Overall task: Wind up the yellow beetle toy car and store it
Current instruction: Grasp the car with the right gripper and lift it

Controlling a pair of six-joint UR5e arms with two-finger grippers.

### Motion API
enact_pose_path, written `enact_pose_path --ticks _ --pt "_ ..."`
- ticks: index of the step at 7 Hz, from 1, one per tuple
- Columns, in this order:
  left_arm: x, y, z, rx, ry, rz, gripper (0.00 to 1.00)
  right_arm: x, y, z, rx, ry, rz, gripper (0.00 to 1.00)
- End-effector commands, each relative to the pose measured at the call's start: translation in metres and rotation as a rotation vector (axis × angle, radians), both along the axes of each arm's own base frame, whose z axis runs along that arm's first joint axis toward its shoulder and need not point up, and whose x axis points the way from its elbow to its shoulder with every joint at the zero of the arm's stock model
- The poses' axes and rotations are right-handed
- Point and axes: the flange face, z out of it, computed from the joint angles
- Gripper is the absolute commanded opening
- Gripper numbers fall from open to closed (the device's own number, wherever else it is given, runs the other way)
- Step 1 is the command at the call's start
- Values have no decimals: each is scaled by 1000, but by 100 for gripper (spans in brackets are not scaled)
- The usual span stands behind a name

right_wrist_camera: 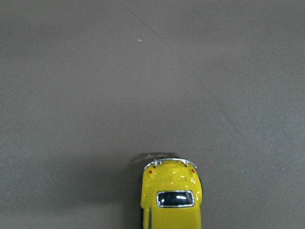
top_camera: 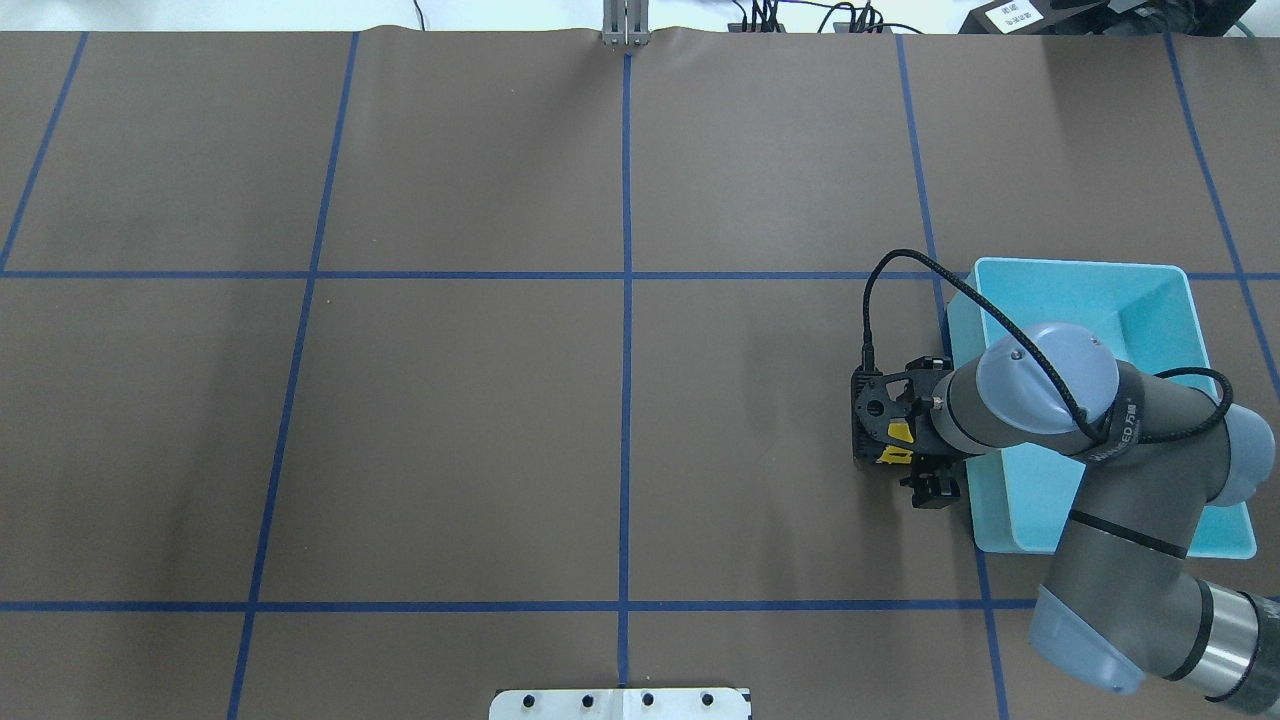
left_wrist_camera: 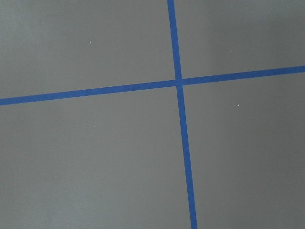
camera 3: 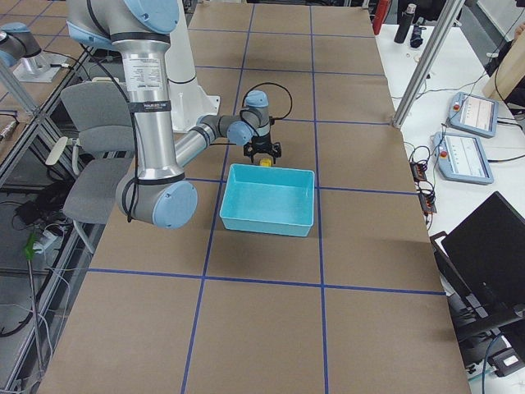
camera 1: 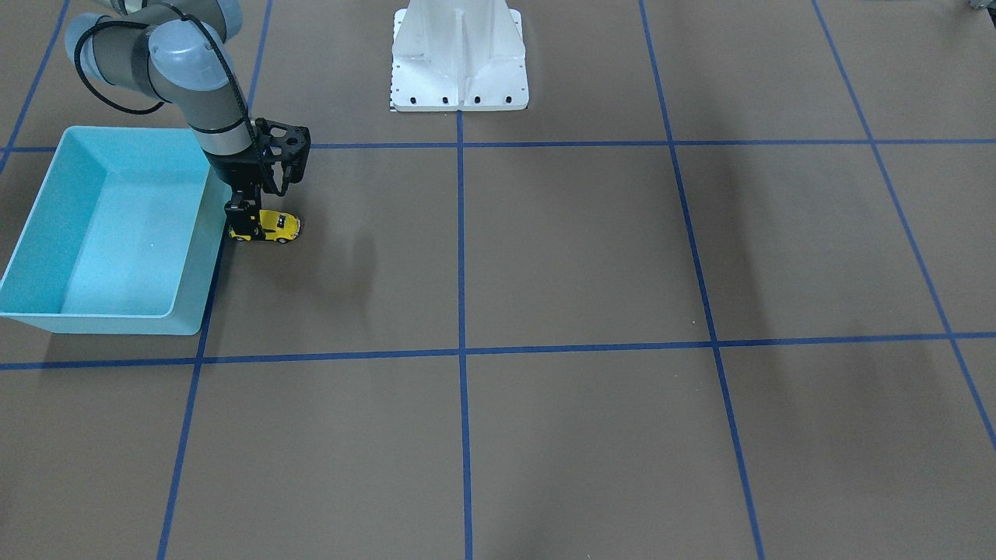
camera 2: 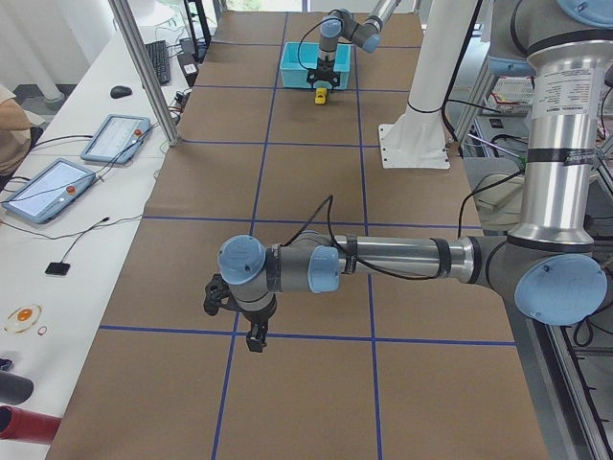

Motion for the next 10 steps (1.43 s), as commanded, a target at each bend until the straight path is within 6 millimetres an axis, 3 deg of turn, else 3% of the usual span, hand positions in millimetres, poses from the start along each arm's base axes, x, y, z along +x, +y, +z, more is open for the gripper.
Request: enact_pose_path --ticks 1,5,6,7,8,9,10 --pt "1 3 4 -5 1 2 100 0 1 9 -6 12 -2 100" --pt "0 9 9 -11 1 1 100 -6 4 15 -8 24 -19 100" --pt "0 9 9 -11 1 1 100 -8 5 14 -1 22 -29 68" --pt "1 9 10 -13 1 2 100 -5 6 12 2 19 -27 13" --pt "1 13 14 -20 1 2 100 -4 6 12 3 18 -27 0" --pt "1 14 15 -22 1 2 100 -2 6 4 13 -11 -17 0" --pt "1 14 15 -22 1 2 100 8 3 -18 30 -48 -2 0"
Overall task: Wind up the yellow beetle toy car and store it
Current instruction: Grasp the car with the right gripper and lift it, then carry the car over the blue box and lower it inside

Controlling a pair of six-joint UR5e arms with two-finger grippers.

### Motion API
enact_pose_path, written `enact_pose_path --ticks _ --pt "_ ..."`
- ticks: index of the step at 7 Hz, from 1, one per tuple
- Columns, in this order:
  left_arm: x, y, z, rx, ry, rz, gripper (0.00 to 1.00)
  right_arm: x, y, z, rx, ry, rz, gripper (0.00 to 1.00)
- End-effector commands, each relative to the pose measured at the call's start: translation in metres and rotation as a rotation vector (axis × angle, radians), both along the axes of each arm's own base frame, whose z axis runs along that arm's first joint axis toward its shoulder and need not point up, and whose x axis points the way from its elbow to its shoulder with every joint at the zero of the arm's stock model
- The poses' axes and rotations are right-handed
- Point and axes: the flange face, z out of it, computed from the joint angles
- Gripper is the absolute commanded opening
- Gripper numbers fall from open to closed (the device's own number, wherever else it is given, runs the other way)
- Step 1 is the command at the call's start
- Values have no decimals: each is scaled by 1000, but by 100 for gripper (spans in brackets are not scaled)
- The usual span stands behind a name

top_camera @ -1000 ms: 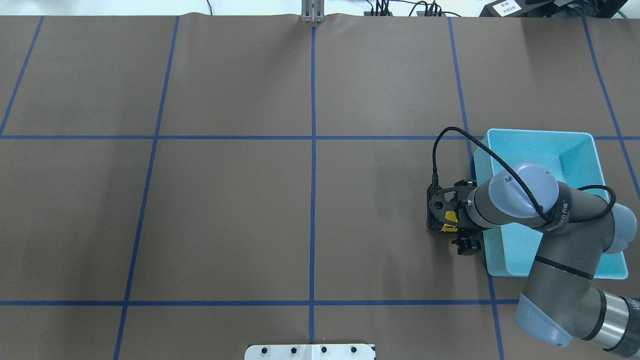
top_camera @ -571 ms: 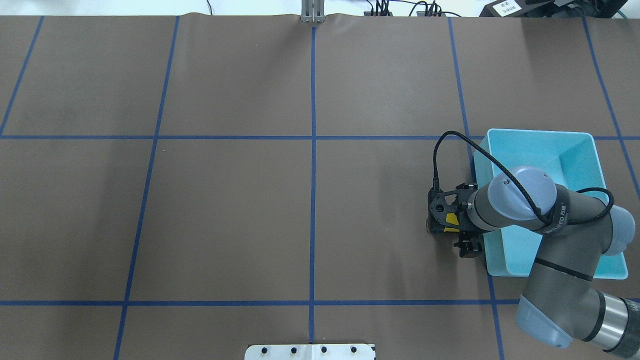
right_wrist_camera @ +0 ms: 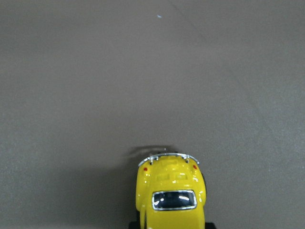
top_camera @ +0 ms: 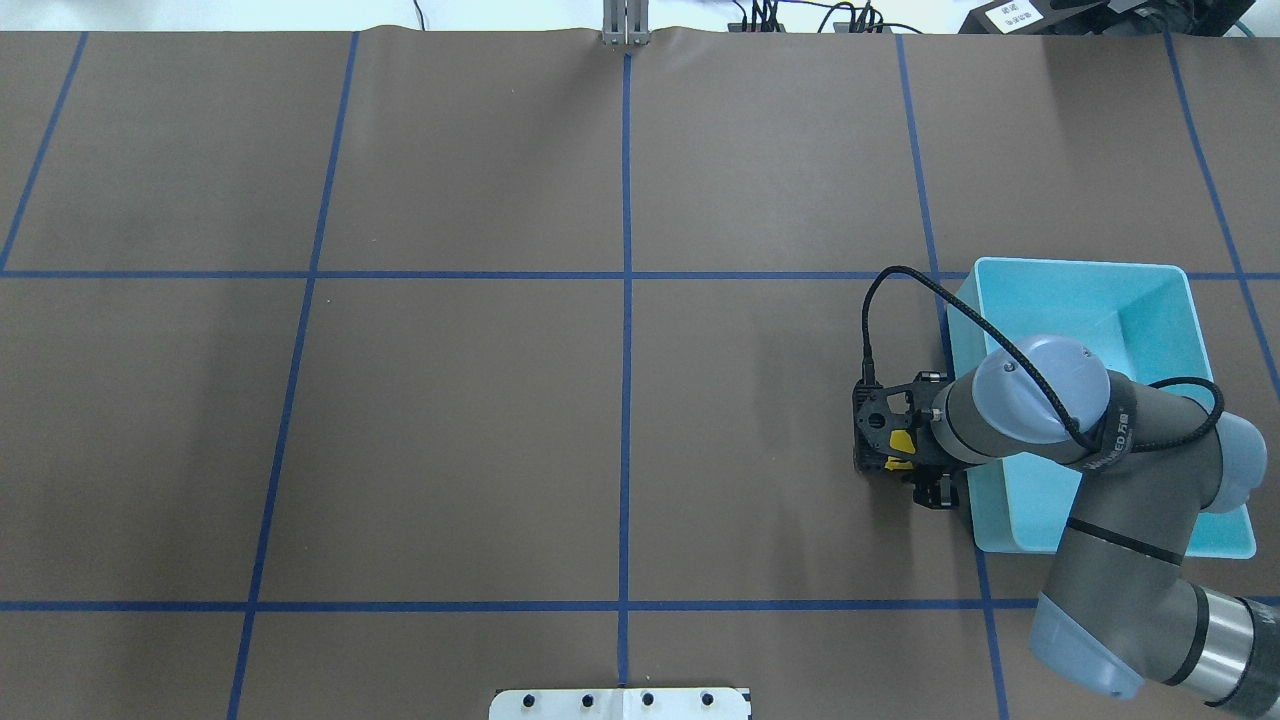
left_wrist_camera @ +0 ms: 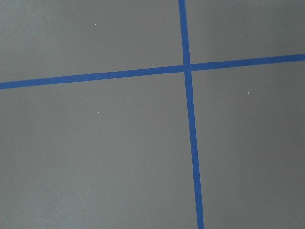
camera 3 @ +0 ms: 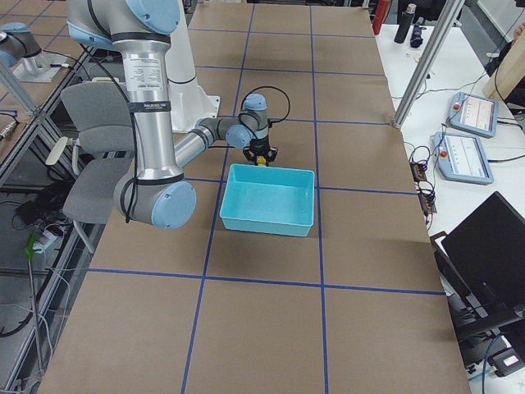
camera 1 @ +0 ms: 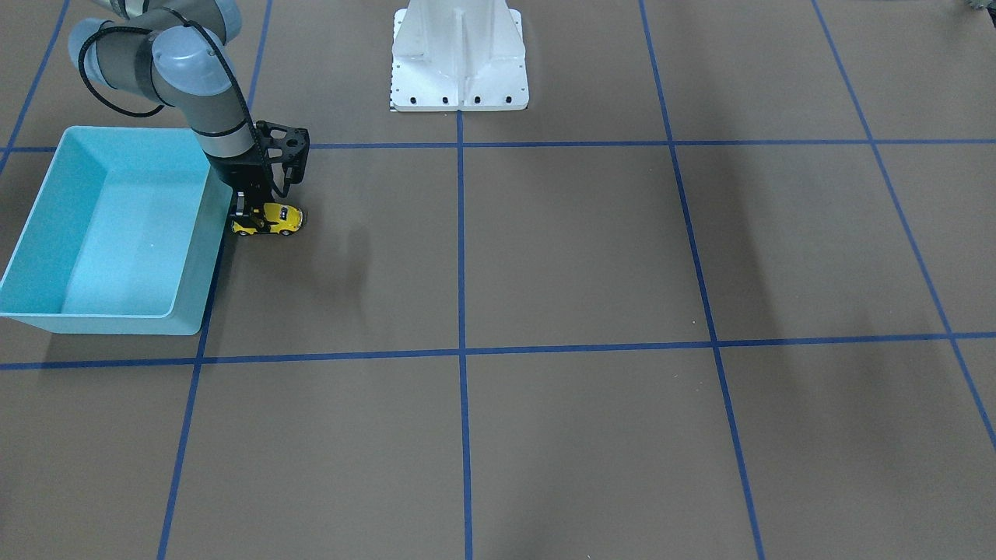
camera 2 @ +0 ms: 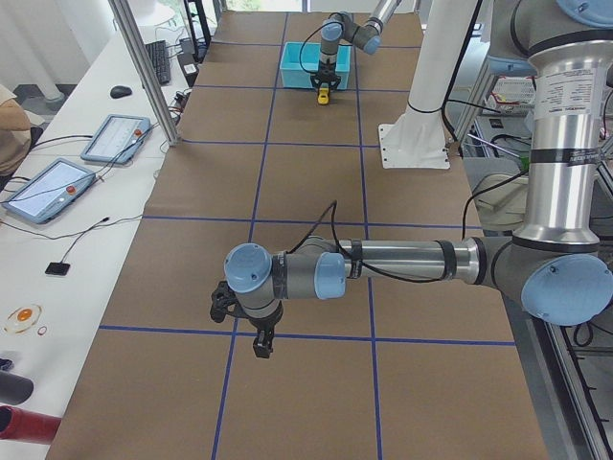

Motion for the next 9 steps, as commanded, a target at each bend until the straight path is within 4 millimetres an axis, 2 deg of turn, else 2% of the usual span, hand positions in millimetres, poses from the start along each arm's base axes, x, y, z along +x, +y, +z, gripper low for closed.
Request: enact_pose_path --ticks 1,2,3,4,5,6,8,9 --pt "0 1 1 -1 0 0 100 18 -4 -39 30 -68 25 0" --pt "0 1 1 -1 0 0 100 35 -6 -59 33 -78 31 0" --pt "0 1 1 0 0 1 100 64 -16 -73 -1 -84 18 0" --pt "0 1 1 0 0 1 100 103 -37 -82 50 -73 -56 0" --pt "0 1 1 -1 0 0 100 139 -43 -86 115 -48 -129 0" --pt "1 1 1 -1 2 2 100 165 -49 -73 126 -38 -163 0" --pt "0 1 1 0 2 1 100 211 -28 11 161 24 -228 0" --pt "0 1 0 1 2 1 100 218 -21 46 157 29 -227 0"
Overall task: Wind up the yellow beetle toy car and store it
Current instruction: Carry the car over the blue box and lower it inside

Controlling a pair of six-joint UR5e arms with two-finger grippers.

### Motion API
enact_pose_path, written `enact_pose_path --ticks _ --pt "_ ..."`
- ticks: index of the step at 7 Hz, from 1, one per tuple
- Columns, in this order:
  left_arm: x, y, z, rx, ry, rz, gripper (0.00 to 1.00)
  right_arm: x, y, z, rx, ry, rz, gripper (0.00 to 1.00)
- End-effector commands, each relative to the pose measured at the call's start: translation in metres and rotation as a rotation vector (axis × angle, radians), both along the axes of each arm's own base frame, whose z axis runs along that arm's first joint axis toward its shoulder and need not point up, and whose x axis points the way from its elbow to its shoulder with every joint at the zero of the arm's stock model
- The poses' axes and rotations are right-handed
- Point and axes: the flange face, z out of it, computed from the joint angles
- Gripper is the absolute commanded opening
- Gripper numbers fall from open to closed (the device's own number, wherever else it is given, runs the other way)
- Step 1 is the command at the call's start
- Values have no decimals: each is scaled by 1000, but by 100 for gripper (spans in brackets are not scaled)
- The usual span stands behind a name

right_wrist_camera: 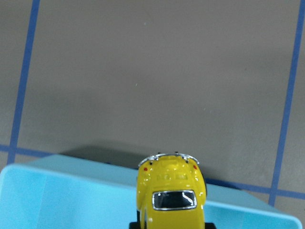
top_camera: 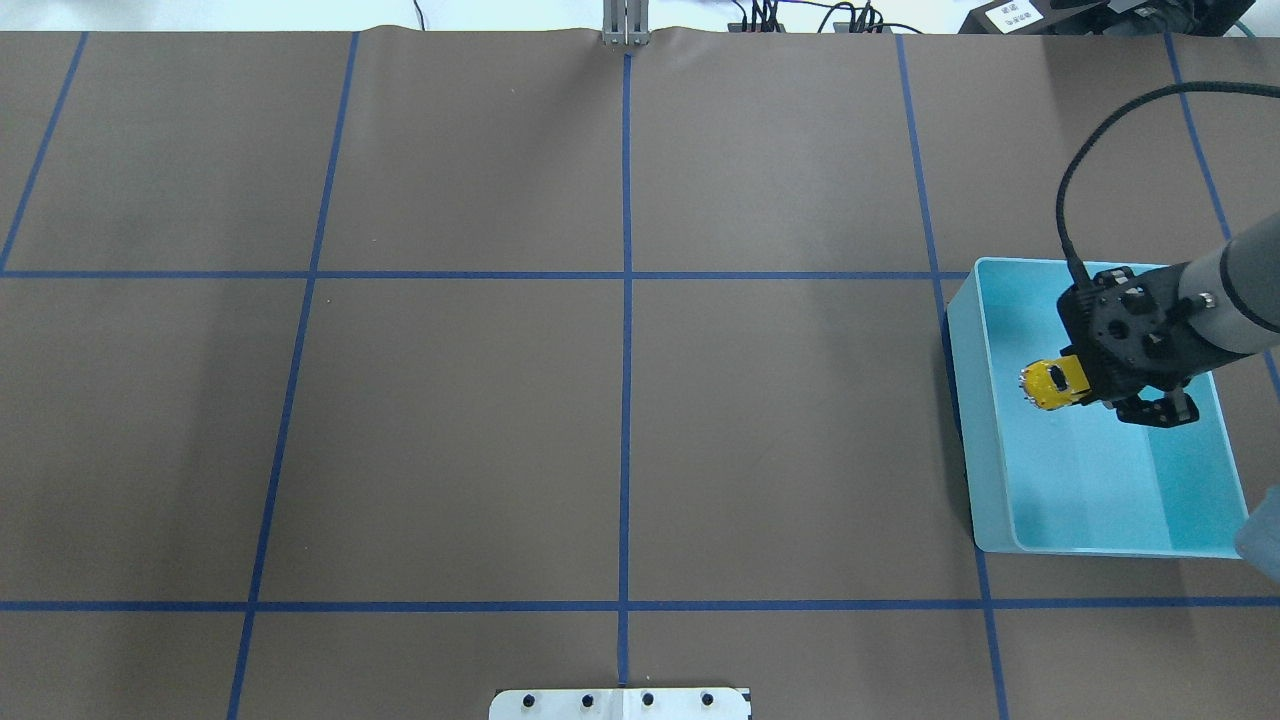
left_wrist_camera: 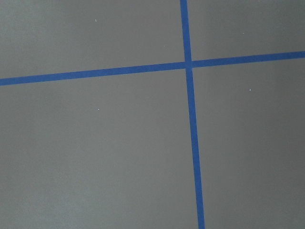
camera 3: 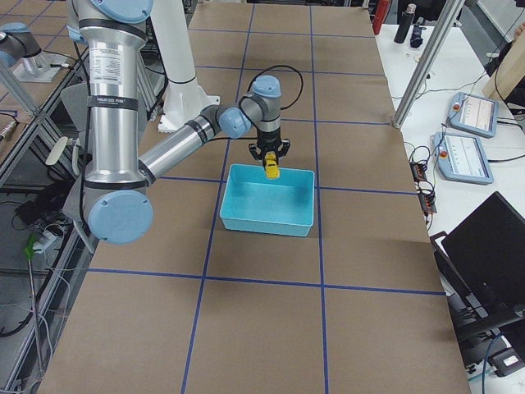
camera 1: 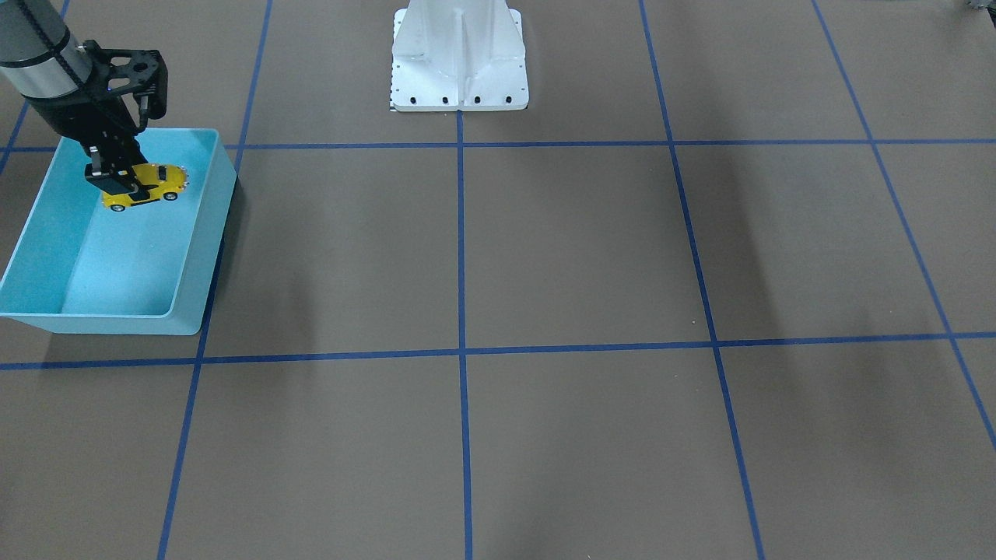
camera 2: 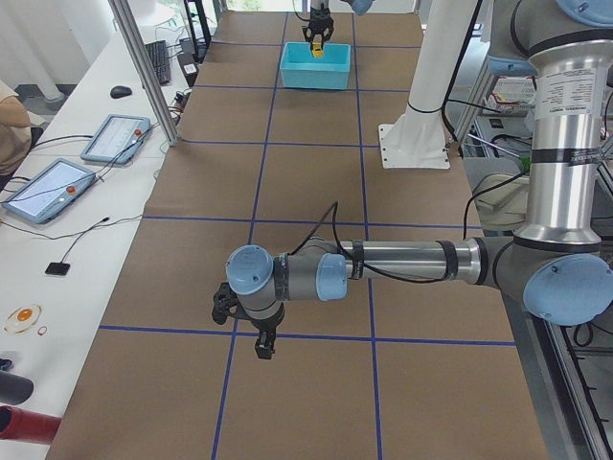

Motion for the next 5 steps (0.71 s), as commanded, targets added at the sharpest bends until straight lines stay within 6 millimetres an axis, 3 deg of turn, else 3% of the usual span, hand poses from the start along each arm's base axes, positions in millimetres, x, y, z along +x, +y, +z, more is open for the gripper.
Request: enact_pose_path --ticks 1,2,5 --pt "1 0 -1 1 0 1 100 11 6 63 -13 26 -7 0" --pt "1 0 -1 1 0 1 100 4 -1 83 -60 48 13 0" --pt "1 0 -1 1 0 1 100 -19 -16 104 -113 29 87 0"
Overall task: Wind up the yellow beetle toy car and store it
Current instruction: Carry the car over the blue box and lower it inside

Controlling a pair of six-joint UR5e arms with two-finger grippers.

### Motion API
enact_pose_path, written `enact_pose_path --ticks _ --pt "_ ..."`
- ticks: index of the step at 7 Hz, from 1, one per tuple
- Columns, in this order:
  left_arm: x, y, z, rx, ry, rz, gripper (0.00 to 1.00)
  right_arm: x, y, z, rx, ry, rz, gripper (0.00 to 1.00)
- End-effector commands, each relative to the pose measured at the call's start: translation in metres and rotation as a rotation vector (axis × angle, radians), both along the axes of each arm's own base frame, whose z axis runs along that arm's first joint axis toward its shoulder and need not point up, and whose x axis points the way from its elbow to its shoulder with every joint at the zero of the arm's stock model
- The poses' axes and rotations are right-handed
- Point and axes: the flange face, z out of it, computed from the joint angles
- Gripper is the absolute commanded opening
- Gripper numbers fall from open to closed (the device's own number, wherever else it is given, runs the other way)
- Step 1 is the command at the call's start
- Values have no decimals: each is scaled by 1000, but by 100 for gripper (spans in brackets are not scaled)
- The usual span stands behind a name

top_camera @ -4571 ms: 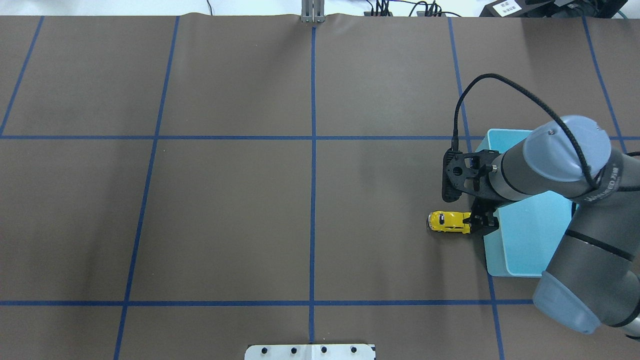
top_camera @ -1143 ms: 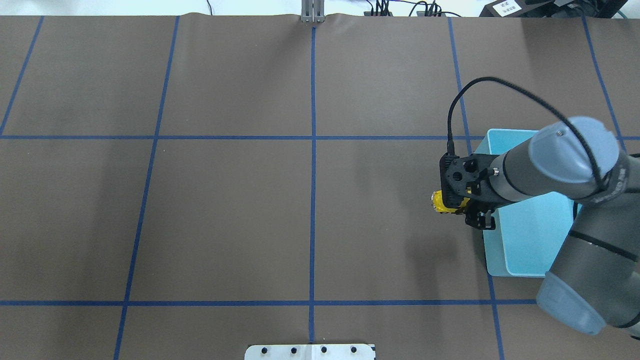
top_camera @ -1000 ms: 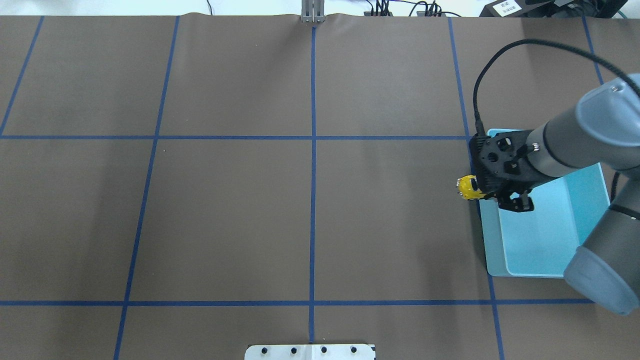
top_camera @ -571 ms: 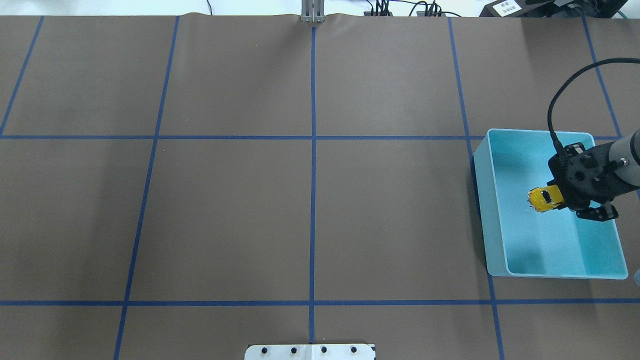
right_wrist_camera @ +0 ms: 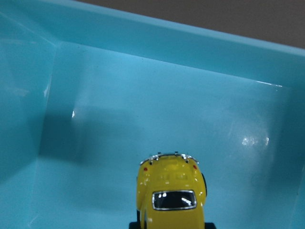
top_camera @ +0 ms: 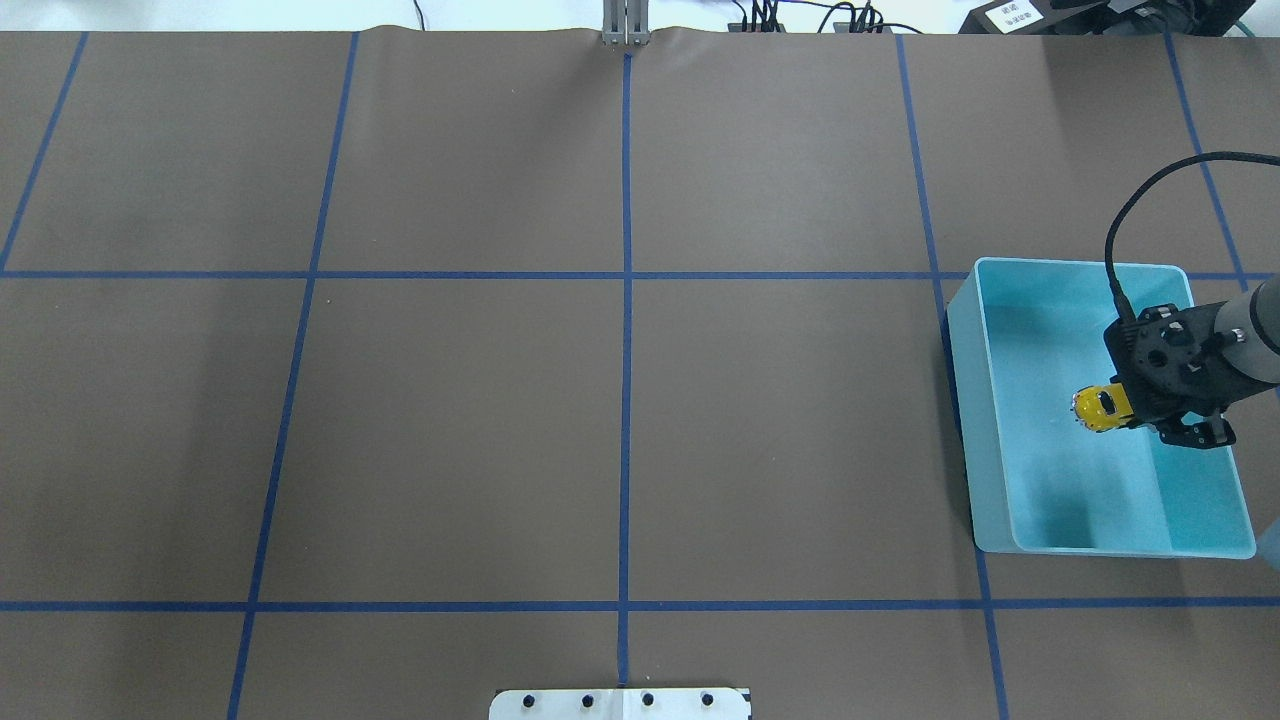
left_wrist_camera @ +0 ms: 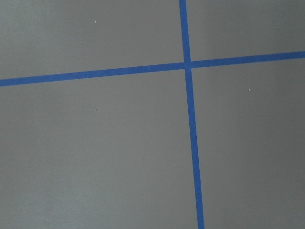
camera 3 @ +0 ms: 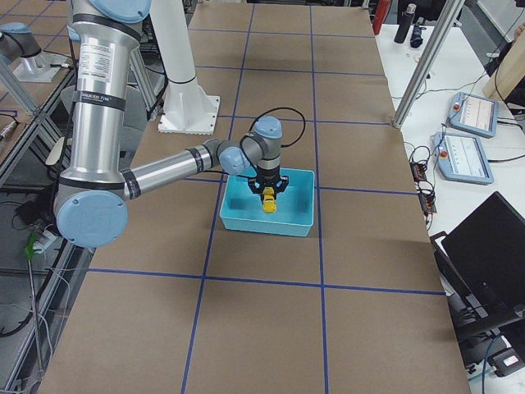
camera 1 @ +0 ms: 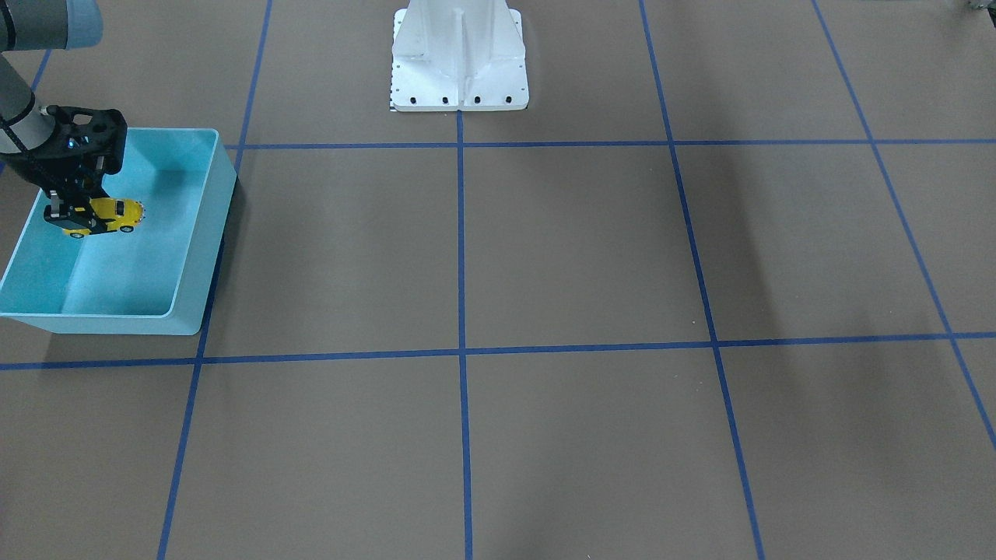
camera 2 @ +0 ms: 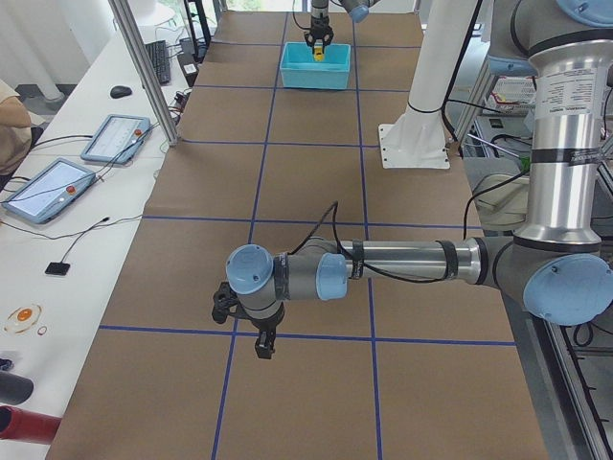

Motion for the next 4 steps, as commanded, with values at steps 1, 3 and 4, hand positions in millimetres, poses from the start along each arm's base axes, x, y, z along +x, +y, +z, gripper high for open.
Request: enact_pose_path --ticks 1,3,4 --pt "0 0 0 0 0 1 100 -22 5 10 -34 -19 28 0" --pt "0 0 0 0 0 1 100 -40 8 13 -38 -13 3 0" --pt "0 0 0 1 0 0 100 -44 8 18 -46 -6 -3 0"
